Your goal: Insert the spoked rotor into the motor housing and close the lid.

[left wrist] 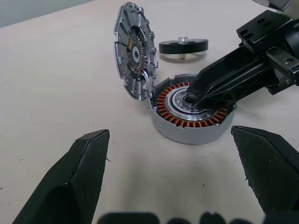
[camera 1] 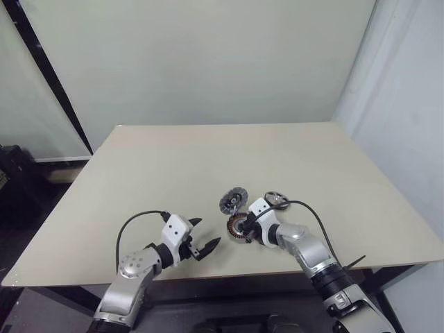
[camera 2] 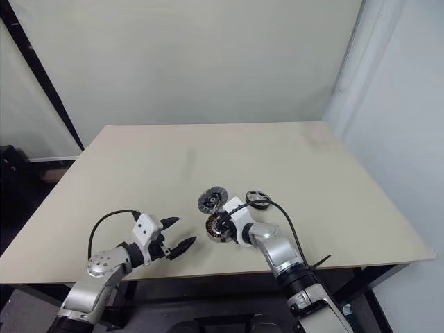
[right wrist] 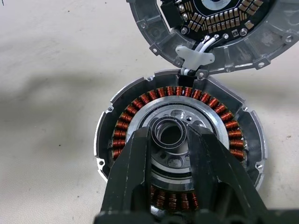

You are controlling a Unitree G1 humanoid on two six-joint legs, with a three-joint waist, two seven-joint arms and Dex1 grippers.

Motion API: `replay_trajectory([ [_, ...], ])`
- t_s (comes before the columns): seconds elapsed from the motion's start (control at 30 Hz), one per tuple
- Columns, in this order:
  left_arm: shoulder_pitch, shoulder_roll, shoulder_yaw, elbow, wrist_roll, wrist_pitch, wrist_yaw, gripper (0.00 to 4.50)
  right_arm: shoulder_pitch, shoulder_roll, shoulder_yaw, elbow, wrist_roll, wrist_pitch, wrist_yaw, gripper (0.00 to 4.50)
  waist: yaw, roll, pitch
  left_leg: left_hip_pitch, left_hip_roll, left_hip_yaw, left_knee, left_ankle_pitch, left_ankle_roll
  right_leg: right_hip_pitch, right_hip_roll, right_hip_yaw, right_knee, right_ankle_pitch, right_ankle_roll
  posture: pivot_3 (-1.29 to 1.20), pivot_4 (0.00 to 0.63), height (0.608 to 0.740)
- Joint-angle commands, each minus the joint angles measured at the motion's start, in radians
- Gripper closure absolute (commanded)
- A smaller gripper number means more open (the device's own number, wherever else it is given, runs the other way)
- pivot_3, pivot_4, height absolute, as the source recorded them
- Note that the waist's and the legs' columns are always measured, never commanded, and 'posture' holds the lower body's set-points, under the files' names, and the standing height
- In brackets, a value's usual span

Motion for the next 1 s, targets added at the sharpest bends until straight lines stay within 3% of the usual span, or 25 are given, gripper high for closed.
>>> replay_trajectory([
  [0.03,-0.024,0.0,0.005,-0.01,0.0,-0.021,-0.004,0.0,-0.032,-0.008,-0.02,-0.009,-0.011,-0.012,-0.014,3.7,0.0,0.0,0.0,0.0,0.0,0.0,0.0,0.0,0.0,0.0,0.0,0.0,0.0,0.0,0.0,0.0,0.0,0.74],
  [1.0,-0.032,0.001,-0.014,-0.021,0.004,-0.009,0.0,0.0,-0.026,0.002,-0.06,-0.055,0.018,0.027,-0.012,3.7,0.0,0.0,0.0,0.0,0.0,0.0,-0.001,0.0,0.0,-0.001,0.0,0.0,0.0,0.0,0.0,0.0,0.0,0.74],
])
